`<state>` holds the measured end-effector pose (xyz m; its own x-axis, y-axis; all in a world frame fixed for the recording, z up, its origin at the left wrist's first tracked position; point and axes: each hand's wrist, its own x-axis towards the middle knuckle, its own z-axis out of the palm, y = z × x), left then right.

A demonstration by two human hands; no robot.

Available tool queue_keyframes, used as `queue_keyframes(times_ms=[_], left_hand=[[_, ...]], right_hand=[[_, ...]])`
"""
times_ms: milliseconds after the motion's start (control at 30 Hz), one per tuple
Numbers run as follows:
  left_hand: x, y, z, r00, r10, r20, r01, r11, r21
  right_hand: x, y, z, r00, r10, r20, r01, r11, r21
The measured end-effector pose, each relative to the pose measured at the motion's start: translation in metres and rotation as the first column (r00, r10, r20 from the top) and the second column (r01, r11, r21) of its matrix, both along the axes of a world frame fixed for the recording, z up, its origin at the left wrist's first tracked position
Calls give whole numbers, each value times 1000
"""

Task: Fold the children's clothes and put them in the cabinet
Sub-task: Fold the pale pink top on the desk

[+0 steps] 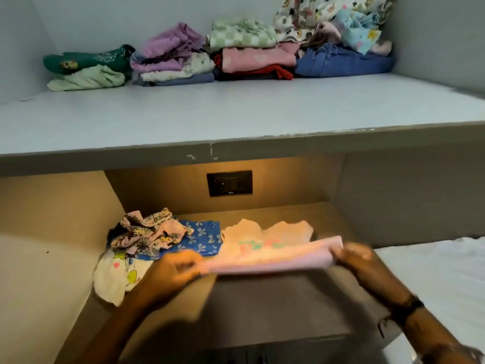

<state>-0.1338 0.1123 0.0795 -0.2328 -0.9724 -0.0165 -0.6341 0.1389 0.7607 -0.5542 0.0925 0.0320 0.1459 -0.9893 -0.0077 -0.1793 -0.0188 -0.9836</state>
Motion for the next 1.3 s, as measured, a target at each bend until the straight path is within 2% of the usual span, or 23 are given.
queue_keyframes(times_ms=[100,167,267,400,533,600,633,700,733,800,867,933,1000,1100,1167,1233,1300], left_hand=[[-5,33,-48,999,-41,20,35,972,231],[-5,42,-65,996,-84,26,72,953,295],[-3,38,-69,995,-99,21,86,931,355],[-14,-7,-64,1000,-20,-18,25,961,276],[-48,-77,-64,998,27,-54,-16,978,207],[-64,-103,-77,999,51,14,-52,982,183],[-69,-111,-85,992,75,102,-90,984,152],[-77,-116,-102,953,159,257,-181,981,64],[-79,-115,-111,937,205,283,-221,975,27],[-82,-108,-127,917,265,297,-271,962,-23],[-82,-102,-140,908,253,334,-245,967,-67],[-78,-100,-146,906,207,369,-178,978,-110],[-74,-105,-145,905,164,392,-120,984,-135],[-70,-110,-138,892,152,426,-144,988,-50],[-67,-106,-129,844,143,517,-203,977,61],[-64,-97,-121,764,87,639,-233,961,148],[-65,-83,-118,745,9,667,-255,928,272]], right_hand=[[-5,44,-40,997,26,-70,-13,984,178],[-4,59,-53,994,38,-102,-9,962,271],[1,62,-57,997,0,-72,20,959,283],[13,37,-56,977,-171,-127,192,966,174],[19,7,-69,921,-326,-214,358,925,130],[23,0,-80,862,-413,-293,453,888,82],[26,-3,-84,820,-457,-346,499,866,39],[34,-7,-82,692,-522,-498,564,822,-78],[37,-7,-80,601,-552,-578,578,800,-162],[47,-3,-78,473,-608,-637,527,775,-348],[66,12,-85,464,-539,-703,334,842,-424],[87,31,-103,469,-229,-853,103,973,-205],[93,37,-121,429,20,-903,-11,1000,17],[82,6,-122,435,92,-896,-121,992,43],[68,-31,-111,407,154,-900,-226,972,64],[55,-68,-99,326,180,-928,-289,954,83],[52,-98,-85,207,156,-966,-316,945,85]])
